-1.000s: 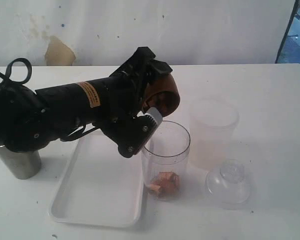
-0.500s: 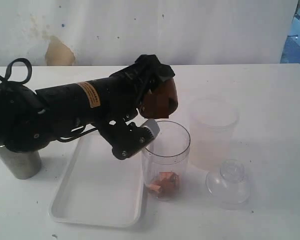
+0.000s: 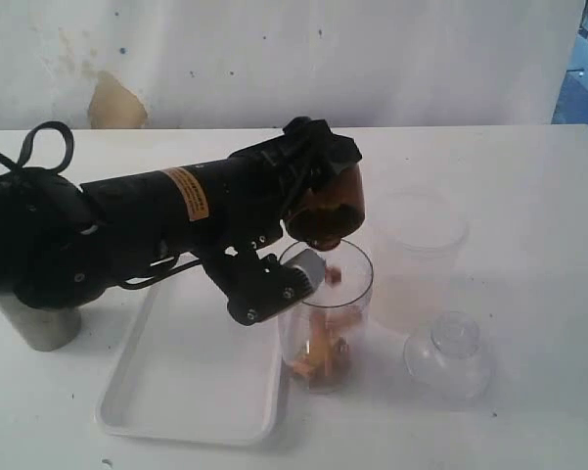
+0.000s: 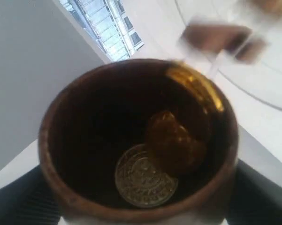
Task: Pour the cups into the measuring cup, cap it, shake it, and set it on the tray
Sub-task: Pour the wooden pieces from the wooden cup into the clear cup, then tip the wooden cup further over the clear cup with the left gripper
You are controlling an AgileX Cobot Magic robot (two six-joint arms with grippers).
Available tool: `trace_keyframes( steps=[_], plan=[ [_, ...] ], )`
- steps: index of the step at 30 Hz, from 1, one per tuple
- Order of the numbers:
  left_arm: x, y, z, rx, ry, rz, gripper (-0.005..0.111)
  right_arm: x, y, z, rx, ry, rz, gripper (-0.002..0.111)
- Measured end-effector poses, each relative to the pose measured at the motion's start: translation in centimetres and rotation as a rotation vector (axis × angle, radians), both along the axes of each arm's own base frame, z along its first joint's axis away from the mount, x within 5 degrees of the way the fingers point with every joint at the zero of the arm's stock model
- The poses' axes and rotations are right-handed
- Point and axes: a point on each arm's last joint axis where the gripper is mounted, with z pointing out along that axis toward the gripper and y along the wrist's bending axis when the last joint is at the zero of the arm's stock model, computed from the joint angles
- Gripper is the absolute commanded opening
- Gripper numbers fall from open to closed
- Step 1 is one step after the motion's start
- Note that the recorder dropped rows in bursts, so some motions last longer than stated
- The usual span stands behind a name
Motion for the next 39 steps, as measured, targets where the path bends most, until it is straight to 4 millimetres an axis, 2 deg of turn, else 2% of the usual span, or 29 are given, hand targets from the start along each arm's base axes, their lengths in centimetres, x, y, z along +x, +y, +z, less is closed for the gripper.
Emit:
trace_keyframes(
  steps=[21,39],
  plan=[
    [-0.09,-0.19,0.32,0.019,-0.077,-0.040,0.000,0.00,0.00,0.00,0.000,0.000,0.000,0.000],
    [-0.65,-0.65,0.32,0.096,-0.175,-0.143,0.000,0.00,0.00,0.00,0.000,0.000,0.000,0.000]
  ],
)
